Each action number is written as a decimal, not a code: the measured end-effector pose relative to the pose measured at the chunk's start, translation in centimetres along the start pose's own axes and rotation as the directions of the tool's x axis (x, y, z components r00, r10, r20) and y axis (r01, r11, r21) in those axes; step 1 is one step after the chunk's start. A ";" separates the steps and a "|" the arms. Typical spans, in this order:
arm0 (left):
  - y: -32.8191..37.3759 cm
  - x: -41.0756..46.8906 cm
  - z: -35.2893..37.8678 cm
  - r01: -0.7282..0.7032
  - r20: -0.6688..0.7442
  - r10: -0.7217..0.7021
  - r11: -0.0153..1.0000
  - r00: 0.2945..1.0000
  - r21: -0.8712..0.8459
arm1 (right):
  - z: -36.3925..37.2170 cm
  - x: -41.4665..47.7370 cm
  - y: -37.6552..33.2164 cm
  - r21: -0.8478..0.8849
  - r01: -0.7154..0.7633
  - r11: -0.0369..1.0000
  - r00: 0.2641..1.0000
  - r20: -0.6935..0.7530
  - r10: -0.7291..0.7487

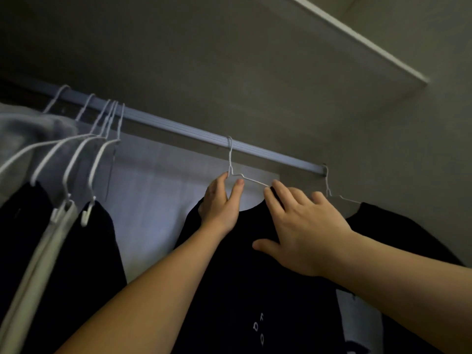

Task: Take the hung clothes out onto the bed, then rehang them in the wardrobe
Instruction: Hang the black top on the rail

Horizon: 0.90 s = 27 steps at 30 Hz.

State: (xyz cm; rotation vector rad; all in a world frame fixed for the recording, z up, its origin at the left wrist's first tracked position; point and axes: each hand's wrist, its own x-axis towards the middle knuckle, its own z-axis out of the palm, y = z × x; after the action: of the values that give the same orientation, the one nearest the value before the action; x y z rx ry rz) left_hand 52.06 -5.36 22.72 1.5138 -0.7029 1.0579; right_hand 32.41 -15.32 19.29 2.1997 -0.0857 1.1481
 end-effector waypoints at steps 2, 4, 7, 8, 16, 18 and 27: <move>0.3 -0.2 1.5 -0.001 0.006 0.001 1.000 1.000 0.005 | 0.6 -0.4 0.6 -0.012 -0.011 1.000 1.000 0.026 0.011; 0.6 -0.6 3.1 -0.003 0.014 0.003 1.000 1.000 -0.010 | 1.2 -0.7 1.6 -0.019 -0.017 1.000 0.999 0.047 0.018; 1.2 -1.0 5.5 0.007 0.049 -0.005 0.999 0.999 -0.044 | 2.3 -1.1 3.3 -0.029 -0.029 0.999 0.996 0.089 0.031; 1.4 -1.1 6.4 0.013 0.069 -0.009 0.998 0.998 -0.054 | 2.7 -1.2 4.0 -0.036 -0.036 0.999 0.994 0.103 0.039; 3.6 -1.9 14.6 0.057 0.248 -0.029 0.993 0.968 -0.105 | 5.9 -3.2 9.9 -0.180 -0.093 0.979 0.975 0.182 0.126; 4.2 -2.0 16.6 0.070 0.284 -0.034 0.990 0.958 -0.118 | 6.4 -3.8 11.2 -0.226 -0.094 0.970 0.965 0.220 0.145; 5.1 -2.1 23.8 0.129 0.409 -0.054 0.979 0.911 -0.157 | 9.0 -5.5 15.3 -0.363 -0.063 0.930 0.946 0.276 0.171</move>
State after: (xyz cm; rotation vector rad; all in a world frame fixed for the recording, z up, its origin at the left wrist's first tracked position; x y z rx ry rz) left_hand 52.51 -29.82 23.17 1.6039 -0.9753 0.5927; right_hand 30.27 -33.79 19.37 2.0473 -0.5220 0.7728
